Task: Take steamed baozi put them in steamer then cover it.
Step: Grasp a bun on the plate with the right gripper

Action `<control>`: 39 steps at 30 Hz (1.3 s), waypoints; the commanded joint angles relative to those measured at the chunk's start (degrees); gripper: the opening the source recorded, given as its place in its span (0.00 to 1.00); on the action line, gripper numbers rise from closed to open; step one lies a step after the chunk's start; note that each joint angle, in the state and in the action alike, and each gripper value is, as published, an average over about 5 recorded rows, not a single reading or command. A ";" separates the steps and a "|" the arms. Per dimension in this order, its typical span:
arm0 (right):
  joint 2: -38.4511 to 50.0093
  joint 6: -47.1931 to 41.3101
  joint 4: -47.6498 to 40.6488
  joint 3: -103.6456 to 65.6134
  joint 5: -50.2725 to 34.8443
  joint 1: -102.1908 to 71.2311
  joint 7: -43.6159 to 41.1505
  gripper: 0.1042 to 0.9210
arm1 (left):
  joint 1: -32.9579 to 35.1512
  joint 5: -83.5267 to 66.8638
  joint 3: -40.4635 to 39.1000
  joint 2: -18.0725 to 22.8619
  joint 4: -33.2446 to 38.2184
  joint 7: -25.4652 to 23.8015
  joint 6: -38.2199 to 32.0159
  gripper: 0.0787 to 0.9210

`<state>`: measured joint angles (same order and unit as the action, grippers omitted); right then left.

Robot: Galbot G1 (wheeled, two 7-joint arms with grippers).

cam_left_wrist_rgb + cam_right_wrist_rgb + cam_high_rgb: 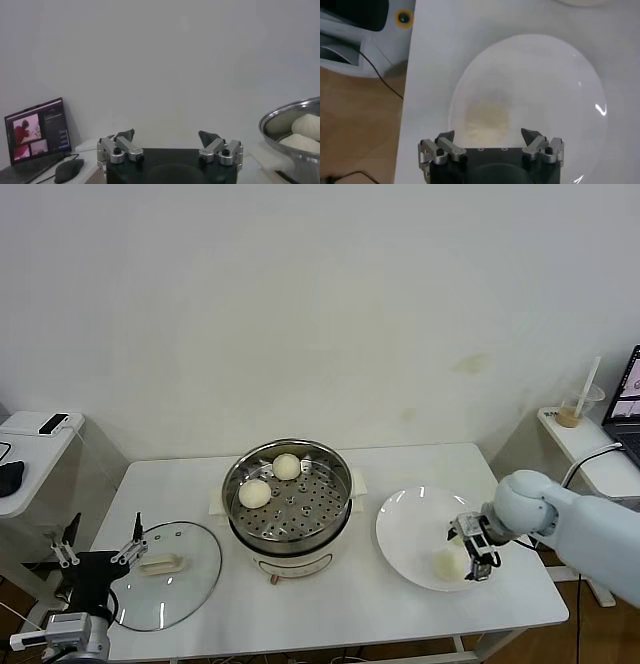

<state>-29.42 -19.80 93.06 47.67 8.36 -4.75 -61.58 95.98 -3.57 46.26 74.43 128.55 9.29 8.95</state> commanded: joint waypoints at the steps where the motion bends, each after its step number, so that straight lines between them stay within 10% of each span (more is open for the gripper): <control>1: -4.11 0.27 -5.77 -1.28 1.29 -2.65 0.60 0.88 | -0.19 0.11 0.02 -0.07 -0.47 0.02 -0.03 0.88; 39: -4.51 -0.91 -6.88 -1.79 -0.88 -0.81 -1.54 0.63 | -0.95 0.13 -0.36 0.05 -0.74 0.07 0.00 0.88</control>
<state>-34.55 -20.76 85.83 46.25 7.82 -5.88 -62.68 94.99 -3.40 45.93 74.52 127.66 9.38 8.92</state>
